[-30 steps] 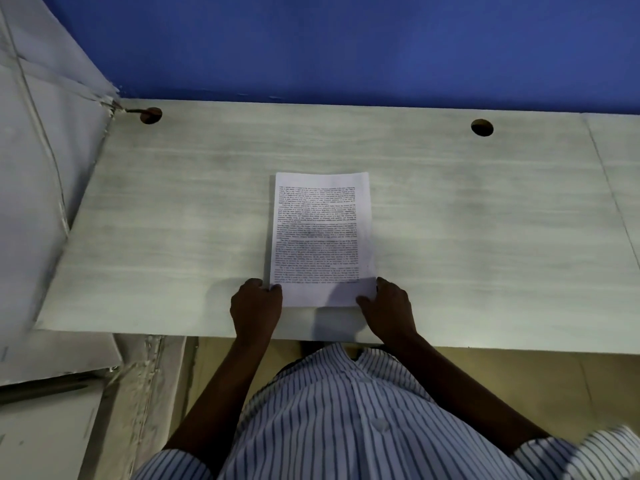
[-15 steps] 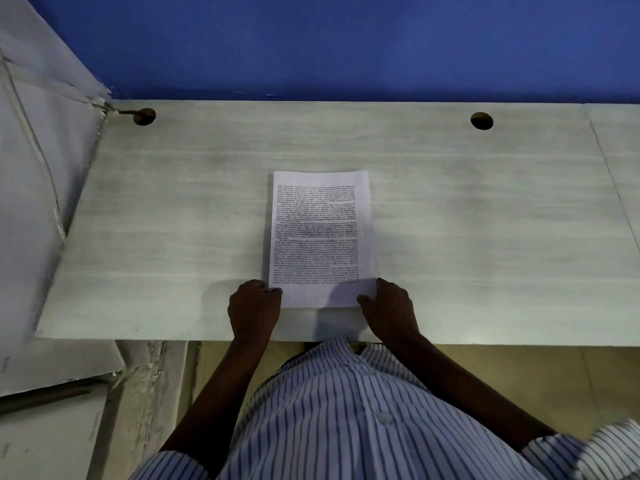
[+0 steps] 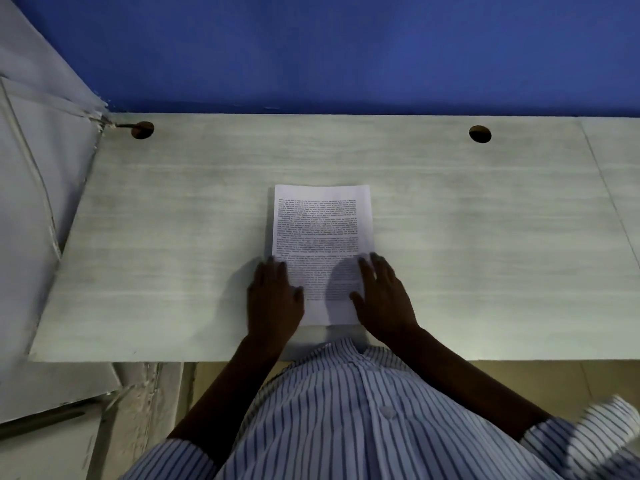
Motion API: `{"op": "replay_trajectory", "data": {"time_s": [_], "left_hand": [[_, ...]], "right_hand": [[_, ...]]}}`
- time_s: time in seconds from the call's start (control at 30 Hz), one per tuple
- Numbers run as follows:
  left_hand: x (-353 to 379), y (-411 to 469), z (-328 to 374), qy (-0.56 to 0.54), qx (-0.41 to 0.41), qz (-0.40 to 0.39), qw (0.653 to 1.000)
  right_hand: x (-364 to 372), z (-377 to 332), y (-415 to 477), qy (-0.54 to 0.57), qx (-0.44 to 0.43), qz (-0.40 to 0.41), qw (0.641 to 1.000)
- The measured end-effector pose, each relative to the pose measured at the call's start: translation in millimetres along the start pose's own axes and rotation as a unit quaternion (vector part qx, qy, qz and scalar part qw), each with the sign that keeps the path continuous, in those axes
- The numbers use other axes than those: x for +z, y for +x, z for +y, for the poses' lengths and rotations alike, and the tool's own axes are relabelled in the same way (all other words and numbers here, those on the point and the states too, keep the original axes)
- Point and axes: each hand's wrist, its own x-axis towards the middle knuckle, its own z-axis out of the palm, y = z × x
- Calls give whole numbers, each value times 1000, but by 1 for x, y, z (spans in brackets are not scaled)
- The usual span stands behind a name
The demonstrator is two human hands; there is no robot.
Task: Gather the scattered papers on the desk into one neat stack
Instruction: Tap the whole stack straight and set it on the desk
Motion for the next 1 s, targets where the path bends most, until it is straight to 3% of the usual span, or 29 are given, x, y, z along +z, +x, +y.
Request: {"op": "replay_trajectory", "data": {"time_s": [0.13,0.33,0.73,0.9,1.0], "left_hand": [[22,31,9,55,152,-44,986],[44,34,-9,76,207,-24,975],[56,37,-14,66,190,-49,978],[52,41,-9,51,184,-33,981],[47,55,-8,47,168,-33,984]], "right_hand": [[10,-11,39,-56,-118,-22,991],[22,5,66,-164,-169,-70,970],[-10,11,170,-166,-6,-104,981],[9,-17,158,-166,-115,-98,974],[10,-6,145,-159,-136,-93,974]]}}
